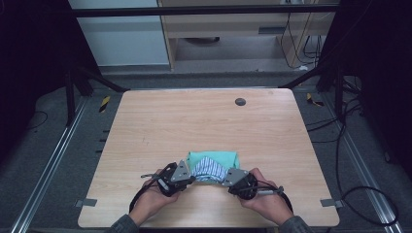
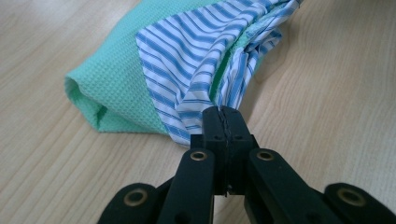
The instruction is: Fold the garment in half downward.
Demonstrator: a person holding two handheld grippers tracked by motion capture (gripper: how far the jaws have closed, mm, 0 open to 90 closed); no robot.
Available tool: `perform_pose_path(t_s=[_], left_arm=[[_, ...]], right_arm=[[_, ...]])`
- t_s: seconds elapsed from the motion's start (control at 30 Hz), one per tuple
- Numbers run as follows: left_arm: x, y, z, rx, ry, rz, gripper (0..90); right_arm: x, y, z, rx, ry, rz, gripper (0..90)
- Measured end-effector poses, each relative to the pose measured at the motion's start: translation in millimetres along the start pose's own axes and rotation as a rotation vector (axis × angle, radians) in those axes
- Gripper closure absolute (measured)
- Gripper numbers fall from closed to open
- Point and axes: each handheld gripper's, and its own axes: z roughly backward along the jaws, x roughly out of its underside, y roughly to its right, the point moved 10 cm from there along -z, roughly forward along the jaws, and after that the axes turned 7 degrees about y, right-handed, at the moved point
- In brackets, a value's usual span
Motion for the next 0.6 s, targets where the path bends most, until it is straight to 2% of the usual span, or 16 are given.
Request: perform_pose_path(t_s=[0.17,0.2,0.6], left_arm=[[6.0,3.7,-0.8,0.016,-0.018,-0.014,90.0],[8.4,5.2,-1.7,0.017,-0.03,-0.029,90.0],[15.8,10.1,-3.9,0.033,-0.058,-0.04,90.0]], right_arm=[[4.3,-5.1,-1.8,-0.021,-0.011,0.006,90.0],[6.4,-7.7,-3.1,-0.029,-0.018,0.005,90.0],[13.1,-14.0,-6.8,-0.056,-0.061,0.023,90.0]])
